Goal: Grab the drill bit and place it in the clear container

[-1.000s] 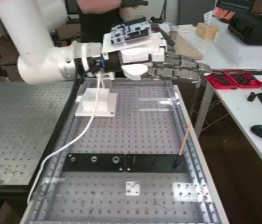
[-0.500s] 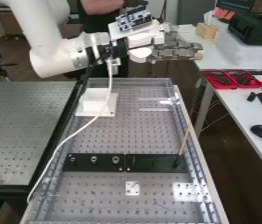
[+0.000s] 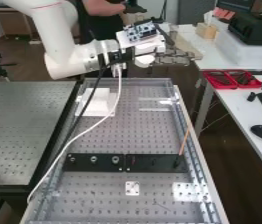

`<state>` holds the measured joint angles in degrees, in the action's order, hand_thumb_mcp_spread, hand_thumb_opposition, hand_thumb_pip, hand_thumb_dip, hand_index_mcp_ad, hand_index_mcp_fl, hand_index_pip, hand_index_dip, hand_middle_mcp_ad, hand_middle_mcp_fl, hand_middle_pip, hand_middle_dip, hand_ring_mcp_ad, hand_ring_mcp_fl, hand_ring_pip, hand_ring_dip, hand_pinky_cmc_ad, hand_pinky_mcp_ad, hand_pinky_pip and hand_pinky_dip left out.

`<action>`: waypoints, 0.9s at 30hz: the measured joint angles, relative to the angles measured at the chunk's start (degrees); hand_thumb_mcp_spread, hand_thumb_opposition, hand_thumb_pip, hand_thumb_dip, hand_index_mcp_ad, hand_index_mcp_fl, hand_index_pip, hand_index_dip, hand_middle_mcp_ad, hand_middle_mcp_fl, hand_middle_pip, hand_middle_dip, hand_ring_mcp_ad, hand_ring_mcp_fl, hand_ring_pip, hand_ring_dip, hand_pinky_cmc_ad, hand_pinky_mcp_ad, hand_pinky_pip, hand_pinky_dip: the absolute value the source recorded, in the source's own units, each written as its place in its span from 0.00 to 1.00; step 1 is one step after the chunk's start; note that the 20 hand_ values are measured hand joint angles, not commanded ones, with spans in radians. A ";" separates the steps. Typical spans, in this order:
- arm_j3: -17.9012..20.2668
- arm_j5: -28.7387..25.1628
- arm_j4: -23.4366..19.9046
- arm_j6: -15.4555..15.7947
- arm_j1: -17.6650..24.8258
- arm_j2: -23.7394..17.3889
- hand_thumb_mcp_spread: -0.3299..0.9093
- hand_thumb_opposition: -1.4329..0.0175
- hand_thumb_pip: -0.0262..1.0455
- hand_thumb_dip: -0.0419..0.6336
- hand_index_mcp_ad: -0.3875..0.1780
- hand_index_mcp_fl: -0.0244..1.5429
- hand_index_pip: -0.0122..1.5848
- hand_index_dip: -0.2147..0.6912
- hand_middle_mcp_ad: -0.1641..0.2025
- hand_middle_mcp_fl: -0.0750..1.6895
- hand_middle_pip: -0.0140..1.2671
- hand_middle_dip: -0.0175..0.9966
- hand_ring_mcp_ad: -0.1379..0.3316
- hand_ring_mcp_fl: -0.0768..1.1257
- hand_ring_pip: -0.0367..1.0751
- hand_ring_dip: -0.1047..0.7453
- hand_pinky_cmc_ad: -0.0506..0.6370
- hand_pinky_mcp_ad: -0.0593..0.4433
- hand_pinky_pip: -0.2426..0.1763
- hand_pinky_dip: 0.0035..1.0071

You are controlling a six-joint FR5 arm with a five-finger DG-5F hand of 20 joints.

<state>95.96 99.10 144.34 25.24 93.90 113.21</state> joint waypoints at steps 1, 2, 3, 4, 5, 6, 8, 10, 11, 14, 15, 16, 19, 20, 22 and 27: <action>-0.08 0.02 0.24 -0.08 0.16 0.31 0.85 0.35 0.50 0.46 0.44 0.39 0.82 0.55 0.67 0.27 0.11 0.23 0.75 0.17 0.12 0.15 0.53 0.49 0.43 0.19; -0.16 0.04 0.45 -0.14 0.30 0.57 0.85 0.35 0.50 0.46 0.44 0.39 0.82 0.55 0.67 0.27 0.11 0.23 0.75 0.17 0.11 0.15 0.53 0.49 0.43 0.19; -0.28 0.06 0.81 -0.21 0.51 0.99 0.85 0.35 0.50 0.46 0.44 0.39 0.82 0.55 0.67 0.27 0.11 0.23 0.75 0.17 0.11 0.15 0.53 0.49 0.43 0.19; -0.41 0.08 1.16 -0.30 0.72 1.44 0.85 0.35 0.50 0.46 0.44 0.39 0.82 0.55 0.67 0.27 0.11 0.23 0.74 0.18 0.11 0.15 0.53 0.49 0.43 0.18; -0.45 0.08 1.26 -0.36 0.79 1.60 0.85 0.35 0.50 0.46 0.44 0.39 0.82 0.55 0.67 0.27 0.11 0.23 0.75 0.18 0.12 0.15 0.52 0.49 0.43 0.18; -0.53 0.09 1.45 -0.50 0.95 1.92 0.85 0.35 0.50 0.46 0.44 0.39 0.82 0.55 0.67 0.27 0.11 0.23 0.75 0.19 0.12 0.16 0.52 0.49 0.43 0.19; -0.68 0.08 1.78 -0.54 1.14 2.21 0.85 0.35 0.50 0.46 0.44 0.39 0.82 0.55 0.67 0.27 0.11 0.23 0.75 0.19 0.12 0.16 0.52 0.49 0.43 0.19; -1.00 -0.01 2.42 -0.55 1.49 3.11 0.85 0.35 0.50 0.46 0.44 0.39 0.82 0.55 0.67 0.27 0.11 0.24 0.75 0.19 0.12 0.16 0.53 0.49 0.43 0.19; -1.11 -0.04 2.58 -0.56 1.58 3.37 0.85 0.35 0.50 0.46 0.44 0.39 0.82 0.55 0.67 0.27 0.11 0.24 0.75 0.18 0.12 0.16 0.53 0.49 0.43 0.19; -1.76 -0.25 3.51 -0.58 2.04 4.75 0.85 0.35 0.50 0.46 0.44 0.39 0.82 0.55 0.67 0.27 0.11 0.24 0.75 0.19 0.12 0.16 0.53 0.49 0.43 0.19; -1.94 -0.30 3.76 -0.58 2.13 5.07 0.85 0.35 0.50 0.46 0.44 0.39 0.82 0.55 0.67 0.27 0.11 0.24 0.75 0.19 0.12 0.16 0.53 0.49 0.43 0.19; -2.17 -0.39 4.05 -0.56 2.24 5.51 0.85 0.35 0.50 0.46 0.44 0.39 0.82 0.55 0.67 0.27 0.11 0.24 0.75 0.19 0.12 0.17 0.53 0.49 0.43 0.19; -2.67 -0.68 4.76 -0.48 2.46 6.65 0.85 0.35 0.50 0.46 0.44 0.39 0.82 0.55 0.67 0.27 0.11 0.24 0.75 0.19 0.12 0.17 0.53 0.49 0.43 0.19; -2.76 -0.78 4.85 -0.47 2.50 6.88 0.85 0.35 0.50 0.46 0.44 0.39 0.82 0.55 0.67 0.27 0.11 0.24 0.75 0.19 0.12 0.17 0.53 0.49 0.43 0.19; -3.06 -1.21 5.20 -0.45 2.66 7.73 0.85 0.35 0.50 0.46 0.44 0.39 0.82 0.55 0.67 0.27 0.11 0.24 0.75 0.19 0.12 0.17 0.53 0.49 0.43 0.19; -3.78 -2.03 6.11 -0.43 2.98 9.46 0.85 0.35 0.50 0.46 0.44 0.39 0.82 0.55 0.67 0.27 0.11 0.24 0.75 0.19 0.11 0.17 0.53 0.49 0.43 0.19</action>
<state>92.17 97.07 150.46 24.81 96.88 122.67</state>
